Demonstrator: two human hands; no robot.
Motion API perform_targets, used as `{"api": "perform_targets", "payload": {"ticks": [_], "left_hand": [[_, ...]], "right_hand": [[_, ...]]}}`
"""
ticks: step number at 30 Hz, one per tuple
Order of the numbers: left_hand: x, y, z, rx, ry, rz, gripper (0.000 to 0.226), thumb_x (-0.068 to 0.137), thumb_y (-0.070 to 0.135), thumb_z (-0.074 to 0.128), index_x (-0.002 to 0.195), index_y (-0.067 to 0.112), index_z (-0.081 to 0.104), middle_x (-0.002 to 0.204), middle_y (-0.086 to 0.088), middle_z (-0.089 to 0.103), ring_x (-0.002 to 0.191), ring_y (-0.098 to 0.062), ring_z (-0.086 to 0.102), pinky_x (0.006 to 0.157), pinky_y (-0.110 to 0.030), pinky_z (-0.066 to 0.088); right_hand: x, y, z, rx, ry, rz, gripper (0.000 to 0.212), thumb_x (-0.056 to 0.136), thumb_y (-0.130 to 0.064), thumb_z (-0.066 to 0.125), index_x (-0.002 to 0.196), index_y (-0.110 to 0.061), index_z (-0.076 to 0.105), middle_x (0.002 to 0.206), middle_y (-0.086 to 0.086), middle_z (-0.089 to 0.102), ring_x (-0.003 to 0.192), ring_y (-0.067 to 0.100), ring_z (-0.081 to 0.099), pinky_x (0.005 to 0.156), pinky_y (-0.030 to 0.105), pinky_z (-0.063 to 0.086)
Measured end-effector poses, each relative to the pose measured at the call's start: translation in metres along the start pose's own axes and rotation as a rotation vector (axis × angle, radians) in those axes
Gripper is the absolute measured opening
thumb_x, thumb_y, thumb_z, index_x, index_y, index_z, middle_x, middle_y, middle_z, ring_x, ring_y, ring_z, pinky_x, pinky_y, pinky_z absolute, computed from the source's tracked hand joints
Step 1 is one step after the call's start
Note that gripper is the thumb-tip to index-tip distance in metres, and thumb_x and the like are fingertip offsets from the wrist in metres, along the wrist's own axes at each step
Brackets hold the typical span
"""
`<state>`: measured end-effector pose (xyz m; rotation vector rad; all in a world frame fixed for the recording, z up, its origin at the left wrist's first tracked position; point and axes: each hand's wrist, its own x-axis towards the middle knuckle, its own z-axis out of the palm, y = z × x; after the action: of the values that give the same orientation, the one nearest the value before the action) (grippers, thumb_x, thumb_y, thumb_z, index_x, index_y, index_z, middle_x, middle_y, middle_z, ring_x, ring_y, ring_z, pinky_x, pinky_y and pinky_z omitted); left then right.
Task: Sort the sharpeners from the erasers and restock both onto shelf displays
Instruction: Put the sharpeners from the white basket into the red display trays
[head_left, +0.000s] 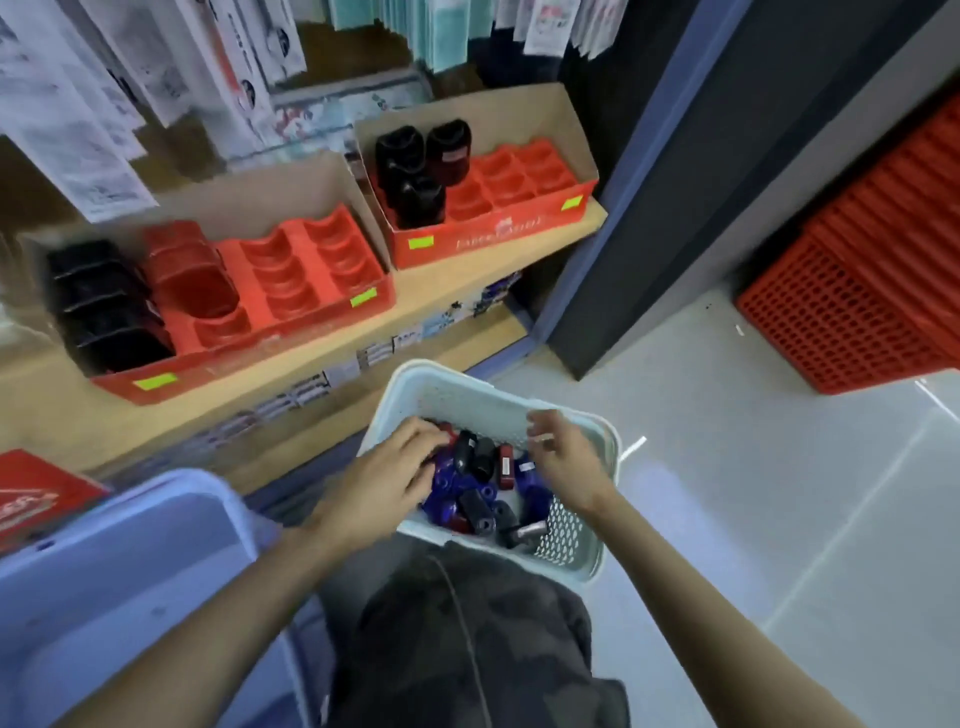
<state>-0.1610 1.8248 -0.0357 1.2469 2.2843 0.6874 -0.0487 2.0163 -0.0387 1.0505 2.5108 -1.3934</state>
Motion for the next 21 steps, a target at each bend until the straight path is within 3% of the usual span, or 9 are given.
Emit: {"api": "perform_targets", "payload": {"ticks": [3, 5, 7, 9, 13, 18, 21], "left_hand": [[0.012, -0.027, 0.033, -0.094, -0.152, -0.213, 0.041, 0.093, 0.012, 0.056, 0.132, 0.011, 0.047, 0.132, -0.005, 0.045, 0.116, -0.019, 0.05, 0.092, -0.019, 0.032], [0.026, -0.04, 0.047, -0.086, -0.165, -0.266, 0.043, 0.091, 0.01, 0.058, 0.133, 0.007, 0.047, 0.132, -0.01, 0.046, 0.115, -0.023, 0.049, 0.093, -0.021, 0.031], [0.041, -0.052, 0.06, -0.04, -0.179, -0.221, 0.045, 0.09, 0.01, 0.059, 0.133, 0.006, 0.047, 0.134, -0.01, 0.045, 0.115, -0.025, 0.05, 0.094, -0.022, 0.032], [0.054, -0.06, 0.071, -0.042, -0.16, -0.229, 0.049, 0.09, 0.011, 0.06, 0.137, 0.007, 0.045, 0.138, -0.008, 0.043, 0.117, -0.022, 0.049, 0.096, -0.018, 0.03], [0.071, -0.07, 0.096, -0.093, -0.064, -0.447, 0.051, 0.09, 0.01, 0.059, 0.138, 0.005, 0.041, 0.139, -0.012, 0.043, 0.126, -0.028, 0.043, 0.109, -0.033, 0.029], [0.091, -0.087, 0.125, -0.044, -0.103, -0.559, 0.043, 0.09, 0.016, 0.06, 0.129, 0.004, 0.043, 0.132, -0.016, 0.046, 0.118, -0.033, 0.049, 0.104, -0.043, 0.038], [0.098, -0.085, 0.135, 0.171, -0.151, -0.59, 0.042, 0.093, 0.02, 0.057, 0.127, 0.003, 0.04, 0.131, -0.017, 0.043, 0.109, -0.033, 0.055, 0.089, -0.041, 0.048]], "right_hand": [[0.004, 0.049, 0.036, 0.014, -0.002, 0.216, 0.009, 0.088, -0.002, 0.048, 0.09, -0.01, 0.052, 0.077, 0.0, 0.057, 0.067, 0.016, 0.053, 0.059, 0.031, 0.044], [0.015, 0.072, 0.056, 0.024, 0.014, 0.265, 0.012, 0.086, -0.005, 0.05, 0.075, -0.012, 0.05, 0.065, 0.001, 0.053, 0.058, 0.019, 0.05, 0.054, 0.032, 0.041], [0.028, 0.087, 0.075, 0.082, 0.012, 0.333, 0.004, 0.089, -0.009, 0.055, 0.09, -0.009, 0.058, 0.081, 0.009, 0.062, 0.073, 0.026, 0.059, 0.069, 0.04, 0.051], [0.041, 0.094, 0.09, 0.093, 0.045, 0.358, 0.017, 0.09, -0.014, 0.059, 0.106, -0.008, 0.06, 0.1, 0.011, 0.065, 0.089, 0.028, 0.061, 0.08, 0.038, 0.051], [0.056, 0.101, 0.107, -0.247, 0.082, 0.343, 0.035, 0.093, -0.033, 0.054, 0.117, -0.007, 0.052, 0.12, 0.014, 0.051, 0.107, 0.033, 0.053, 0.084, 0.037, 0.046], [0.073, 0.108, 0.119, -0.448, 0.096, 0.379, 0.038, 0.095, -0.039, 0.048, 0.119, -0.009, 0.047, 0.128, 0.012, 0.047, 0.122, 0.029, 0.041, 0.095, 0.037, 0.038], [0.077, 0.107, 0.123, -0.441, 0.131, 0.431, 0.034, 0.094, -0.034, 0.048, 0.118, -0.009, 0.047, 0.127, 0.01, 0.051, 0.123, 0.028, 0.041, 0.095, 0.037, 0.036]]}}
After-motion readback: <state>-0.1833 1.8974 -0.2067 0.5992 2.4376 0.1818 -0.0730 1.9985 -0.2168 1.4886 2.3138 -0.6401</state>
